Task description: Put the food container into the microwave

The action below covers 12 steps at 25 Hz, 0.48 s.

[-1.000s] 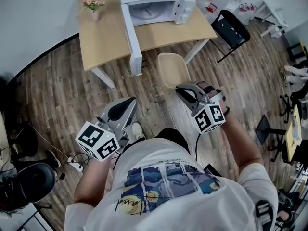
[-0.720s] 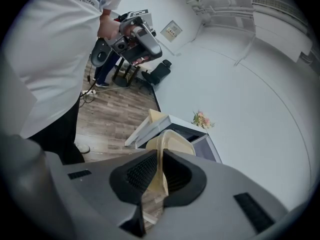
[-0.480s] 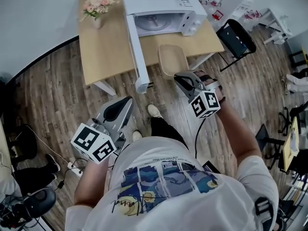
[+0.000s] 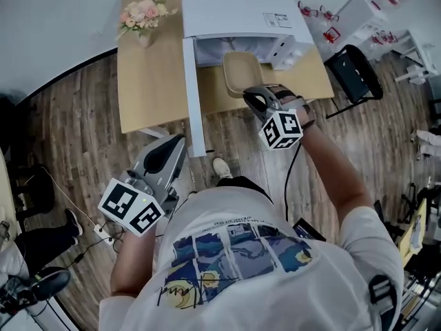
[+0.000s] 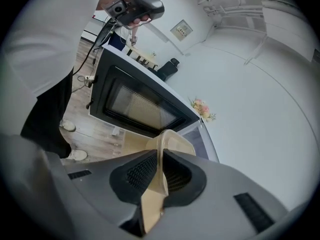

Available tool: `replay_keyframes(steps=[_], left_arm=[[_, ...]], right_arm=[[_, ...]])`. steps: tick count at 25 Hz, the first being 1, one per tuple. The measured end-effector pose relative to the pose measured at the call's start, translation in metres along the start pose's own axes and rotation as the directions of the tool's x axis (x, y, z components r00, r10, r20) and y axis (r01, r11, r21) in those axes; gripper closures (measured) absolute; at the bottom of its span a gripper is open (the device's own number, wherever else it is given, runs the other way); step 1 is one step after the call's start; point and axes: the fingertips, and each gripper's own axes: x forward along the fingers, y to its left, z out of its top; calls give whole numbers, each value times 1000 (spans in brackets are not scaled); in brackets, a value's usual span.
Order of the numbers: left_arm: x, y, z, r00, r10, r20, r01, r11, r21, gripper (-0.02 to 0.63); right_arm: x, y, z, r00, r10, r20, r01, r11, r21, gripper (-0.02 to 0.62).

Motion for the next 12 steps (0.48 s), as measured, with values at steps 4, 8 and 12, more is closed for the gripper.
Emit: replay_keyframes(steps=[4,8,12], left_arm=[[15,7,5,998,61,12,-61,998,-8,598],[29,15,10,994,108,29,-108,994,-13,598],[31,23,14,982,181,47,-180,983,-26,598]], right_arm=[[33,-17,-12,1000,13,28,-12,1000,-27,561],[63,-32,-27,999,25,34,-23,999,-43,561],[94,-44,-39,998,41,41,-38,997,-65,561]])
